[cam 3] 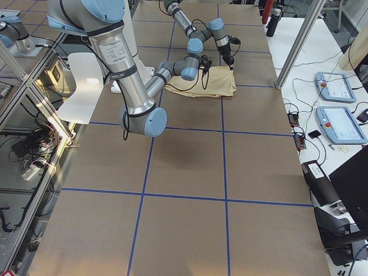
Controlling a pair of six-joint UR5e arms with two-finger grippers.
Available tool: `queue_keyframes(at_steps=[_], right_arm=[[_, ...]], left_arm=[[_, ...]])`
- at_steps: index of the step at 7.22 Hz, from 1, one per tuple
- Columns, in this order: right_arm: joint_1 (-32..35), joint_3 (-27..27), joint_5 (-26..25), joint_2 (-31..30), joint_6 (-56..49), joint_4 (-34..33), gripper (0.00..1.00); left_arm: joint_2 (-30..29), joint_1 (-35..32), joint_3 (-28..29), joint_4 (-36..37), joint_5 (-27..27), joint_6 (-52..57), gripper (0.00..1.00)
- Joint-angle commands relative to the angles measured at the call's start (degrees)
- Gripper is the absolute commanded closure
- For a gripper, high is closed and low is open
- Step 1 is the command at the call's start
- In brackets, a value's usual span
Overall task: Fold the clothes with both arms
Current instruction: 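Release the fold with the right gripper while the left gripper withdraws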
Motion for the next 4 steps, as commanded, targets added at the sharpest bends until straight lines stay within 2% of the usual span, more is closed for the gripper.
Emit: queue_keyframes(at_steps=[1,3,4], right_arm=[[-0.15,-0.01,-1.37,-0.1,-0.1,0.0,0.0],[-0.51,-0.1,-2.25,-0.1,-0.1,-0.09,0.0],[-0.77,-0.18,-3.13,-0.1,-0.36,-0.09,0.0]], left_arm=[[-0.6,-1.98,3.36,-1.63,0.51,0.14,1.0],[-0.43,-3.13,4.86,-1.8,0.51,0.23,1.0],[-0.25,-3.22,4.86,-2.32,0.51,0.32,0.77]])
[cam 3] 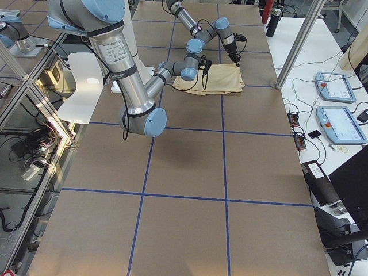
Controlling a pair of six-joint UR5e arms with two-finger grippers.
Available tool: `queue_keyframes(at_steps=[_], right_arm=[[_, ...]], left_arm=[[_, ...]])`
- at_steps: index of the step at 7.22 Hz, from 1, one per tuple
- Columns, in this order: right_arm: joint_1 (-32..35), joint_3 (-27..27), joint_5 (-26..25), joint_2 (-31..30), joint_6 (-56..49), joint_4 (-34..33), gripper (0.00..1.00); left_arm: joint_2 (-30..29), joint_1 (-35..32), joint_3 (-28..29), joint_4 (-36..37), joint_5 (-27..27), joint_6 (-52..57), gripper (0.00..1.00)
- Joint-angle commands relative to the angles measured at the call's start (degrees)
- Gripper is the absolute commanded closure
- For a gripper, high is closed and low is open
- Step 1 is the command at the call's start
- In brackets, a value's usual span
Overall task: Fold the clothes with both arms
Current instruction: 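Release the fold with the right gripper while the left gripper withdraws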
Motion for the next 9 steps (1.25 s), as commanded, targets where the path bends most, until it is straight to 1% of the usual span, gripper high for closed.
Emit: queue_keyframes(at_steps=[1,2,3,4,5,6,7,8,9], right_arm=[[-0.29,0.0,-1.27,-0.03,-3.6,-0.12,0.0],[-0.38,0.09,-3.1,-0.03,-7.46,-0.55,0.0],[-0.81,0.09,-5.46,-0.03,-10.46,-0.73,0.0],[-0.91,0.09,-5.92,-0.2,-15.36,-0.82,0.0],[-1.78,0.09,-7.23,-0.2,-21.07,-3.0,0.0],[-2.48,0.17,-8.9,0.84,-26.52,-8.33,0.0],[-3.71,0.18,-11.44,0.94,-30.4,-10.21,0.0],[-5.28,0.09,-13.9,1.81,-30.88,-12.58,0.0],[-7.39,-0.09,-17.06,3.47,-32.01,-16.95,0.0]], left_arm=[[0.51,-0.41,-0.02,-1.44,-0.08,0.52,0.01],[1.38,-1.11,-1.85,-1.54,-0.6,0.7,0.0],[5.66,-1.37,-7.7,-1.11,-1.04,0.87,0.0],[9.88,-2.51,-13.59,-0.58,-4.96,1.31,0.0],[14.88,-3.39,-20.35,0.12,-7.09,1.66,0.0],[18.23,-3.48,-26.16,2.91,-8.16,1.67,0.0],[20.7,-3.57,-32.39,7.64,-8.95,1.67,0.0],[24.38,-3.49,-38.29,10.65,-9.05,1.67,0.0],[27.55,-3.22,-42.78,12.76,-9.31,1.67,0.0]])
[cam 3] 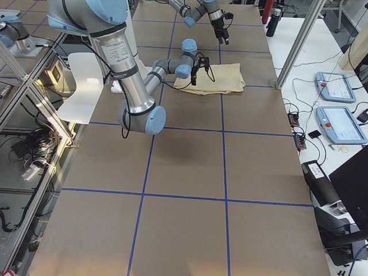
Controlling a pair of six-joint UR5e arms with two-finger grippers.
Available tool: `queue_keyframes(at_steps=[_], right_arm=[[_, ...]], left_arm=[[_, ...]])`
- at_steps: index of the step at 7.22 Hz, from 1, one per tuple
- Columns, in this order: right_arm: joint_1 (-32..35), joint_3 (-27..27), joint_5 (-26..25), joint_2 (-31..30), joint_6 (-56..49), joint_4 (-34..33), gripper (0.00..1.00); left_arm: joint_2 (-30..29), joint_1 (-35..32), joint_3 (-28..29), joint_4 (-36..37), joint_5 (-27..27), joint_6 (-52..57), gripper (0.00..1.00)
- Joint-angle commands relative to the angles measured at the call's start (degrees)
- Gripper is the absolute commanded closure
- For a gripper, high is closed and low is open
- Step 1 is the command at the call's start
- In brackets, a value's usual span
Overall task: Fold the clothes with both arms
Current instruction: 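Release the fold with the right gripper while the left gripper withdraws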
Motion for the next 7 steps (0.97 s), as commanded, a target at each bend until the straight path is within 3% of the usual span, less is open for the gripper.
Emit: queue_keyframes(at_steps=[1,2,7], right_arm=[[-5.68,-0.16,-10.61,2.91,-2.7,-8.71,0.0],[-8.24,-0.33,-14.6,3.79,-3.49,-10.4,0.0],[-8.97,-0.86,-15.34,6.44,-10.69,-22.01,0.01]], left_arm=[[5.24,0.45,-8.08,3.53,-0.48,0.01,0.0],[5.69,0.63,-8.19,3.53,-0.39,-0.08,0.0],[6.4,1.59,-7.93,3.36,-0.48,-0.26,0.0]])
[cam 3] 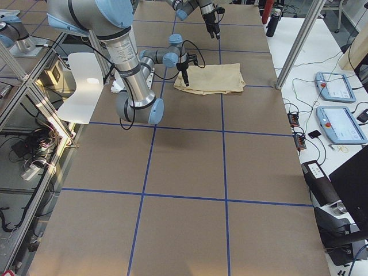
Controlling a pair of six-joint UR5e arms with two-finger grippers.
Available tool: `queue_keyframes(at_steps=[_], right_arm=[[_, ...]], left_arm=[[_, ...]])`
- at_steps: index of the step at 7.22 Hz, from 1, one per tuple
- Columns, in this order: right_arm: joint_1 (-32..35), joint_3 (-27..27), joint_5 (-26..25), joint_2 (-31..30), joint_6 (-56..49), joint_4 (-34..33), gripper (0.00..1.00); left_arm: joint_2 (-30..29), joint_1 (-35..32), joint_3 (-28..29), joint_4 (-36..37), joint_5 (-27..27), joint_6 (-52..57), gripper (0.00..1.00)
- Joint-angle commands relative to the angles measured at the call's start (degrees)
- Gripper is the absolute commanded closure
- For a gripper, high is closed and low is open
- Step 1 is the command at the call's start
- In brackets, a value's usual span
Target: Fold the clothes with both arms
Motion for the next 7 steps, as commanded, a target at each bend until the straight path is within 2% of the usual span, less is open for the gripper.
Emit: queue_keyframes(at_steps=[1,7], right_arm=[[0.08,-0.48,-0.08,0.15,-2.94,-2.17,0.01],[0.17,-2.51,-0.6,0.24,-4.44,-2.17,0.0]], left_arm=[[0.04,0.44,0.23,-0.07,0.0,-0.1,0.0],[-0.05,0.71,0.58,-0.33,-0.09,-0.1,0.0]])
